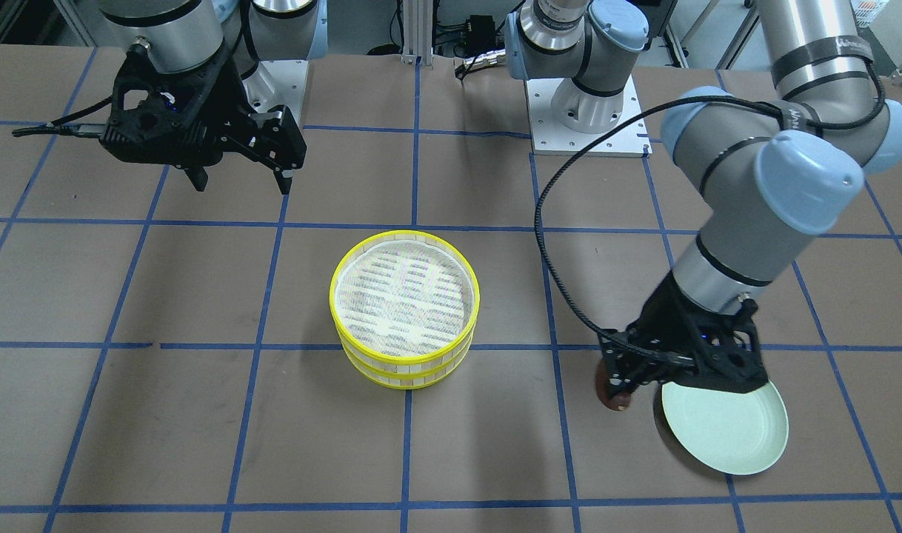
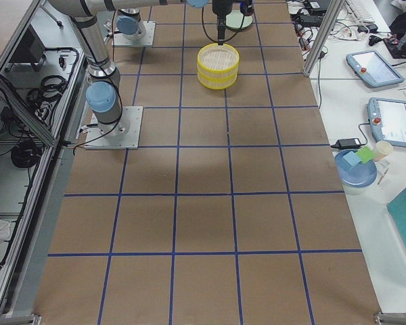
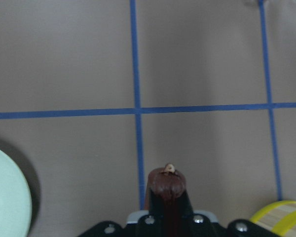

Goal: Place buns in different layers of steamer
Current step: 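Carry the brown bun over the top tier with the left gripper while the right rises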

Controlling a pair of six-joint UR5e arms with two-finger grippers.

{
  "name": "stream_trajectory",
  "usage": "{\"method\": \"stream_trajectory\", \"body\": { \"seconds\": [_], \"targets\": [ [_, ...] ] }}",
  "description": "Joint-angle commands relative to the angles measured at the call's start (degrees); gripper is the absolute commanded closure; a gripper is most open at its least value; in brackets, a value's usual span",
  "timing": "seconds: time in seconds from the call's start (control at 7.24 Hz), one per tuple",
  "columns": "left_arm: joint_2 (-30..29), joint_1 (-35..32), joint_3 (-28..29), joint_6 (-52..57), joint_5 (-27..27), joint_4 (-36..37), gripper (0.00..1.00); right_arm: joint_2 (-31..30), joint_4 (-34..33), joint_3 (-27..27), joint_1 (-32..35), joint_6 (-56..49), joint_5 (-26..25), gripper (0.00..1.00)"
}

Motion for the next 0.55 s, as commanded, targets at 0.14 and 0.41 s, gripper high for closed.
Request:
{"method": "stream_trajectory", "body": {
  "seconds": [0.14, 0.41],
  "targets": [
    [2.43, -14.70, -2.83, -17.42, -1.89, 0.15, 1.00, 0.80, 0.95, -2.12, 0.54, -0.09, 0.37, 0.00],
    [2.35, -20.79, -6.16, -23.14, -1.73, 0.77, 0.93, 0.54, 0.07, -1.42, 0.54, -3.50, 0.55, 0.00]
  ]
}}
